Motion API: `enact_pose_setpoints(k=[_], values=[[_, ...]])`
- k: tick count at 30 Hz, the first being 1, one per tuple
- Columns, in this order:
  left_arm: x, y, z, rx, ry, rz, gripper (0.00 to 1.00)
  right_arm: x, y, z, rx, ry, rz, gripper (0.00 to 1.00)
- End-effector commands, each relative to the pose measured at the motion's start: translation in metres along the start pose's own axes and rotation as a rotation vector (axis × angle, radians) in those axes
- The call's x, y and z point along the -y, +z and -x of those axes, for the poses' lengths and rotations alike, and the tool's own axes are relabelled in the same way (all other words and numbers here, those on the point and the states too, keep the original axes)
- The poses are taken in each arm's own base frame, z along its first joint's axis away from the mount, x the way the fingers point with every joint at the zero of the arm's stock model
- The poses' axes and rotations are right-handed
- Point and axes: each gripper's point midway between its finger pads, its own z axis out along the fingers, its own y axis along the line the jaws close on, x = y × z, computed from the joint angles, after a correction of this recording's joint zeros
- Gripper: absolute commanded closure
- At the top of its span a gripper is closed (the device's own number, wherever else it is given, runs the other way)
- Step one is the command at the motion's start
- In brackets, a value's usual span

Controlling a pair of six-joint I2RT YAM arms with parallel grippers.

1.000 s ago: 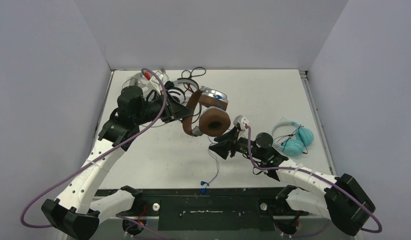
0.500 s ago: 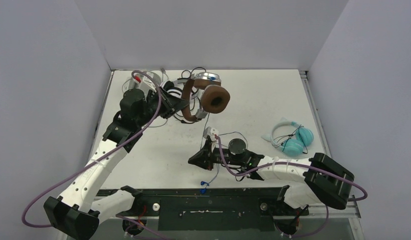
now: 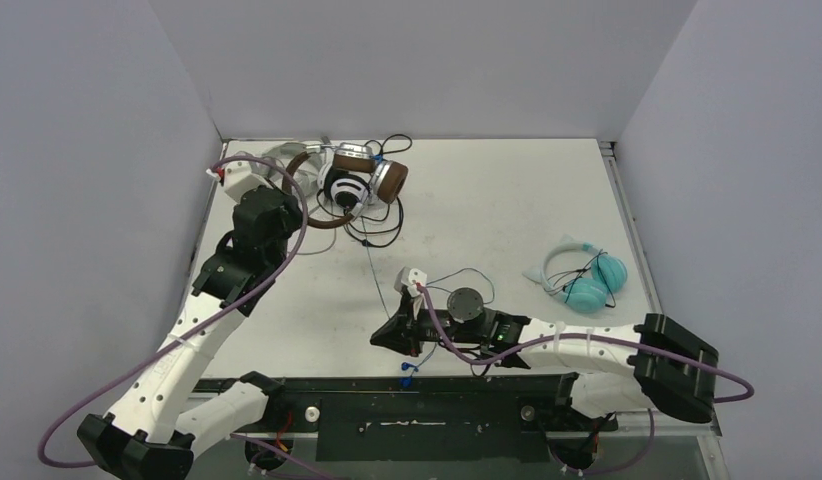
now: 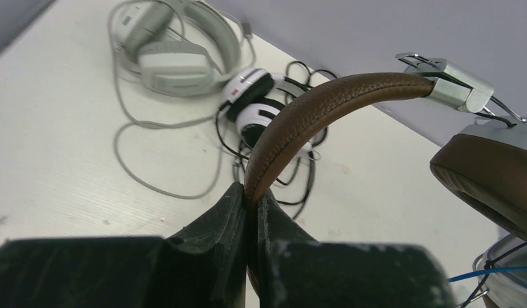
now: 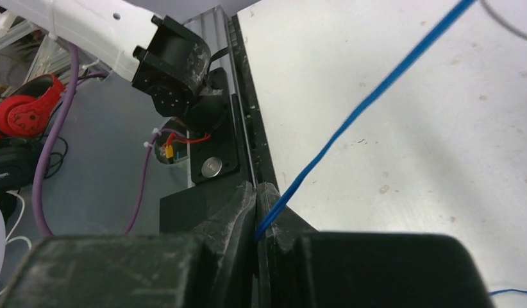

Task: Wrap the headphones
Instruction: Wrap the headphones cable around the headphones.

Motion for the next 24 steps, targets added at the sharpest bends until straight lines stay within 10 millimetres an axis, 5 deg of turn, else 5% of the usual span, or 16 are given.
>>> enact_pose_setpoints(k=[1,9,24], values=[[-0.021,0.003,0.033,0.152,0.198,0.105,1.00,-0.002,-0.017,0.045,0.079,-0.062,-0.083,1.00],[-0.022,0.015,0.007,0.057,0.514,0.038,1.00,0.003,-0.049,0.071,0.052,-0.169,-0.205,1.00],[0.026,-0.006,-0.103,-0.131,0.993,-0.347,1.00,0.040,-0.077,0.126,-0.015,-0.285,-0.470,0.99]])
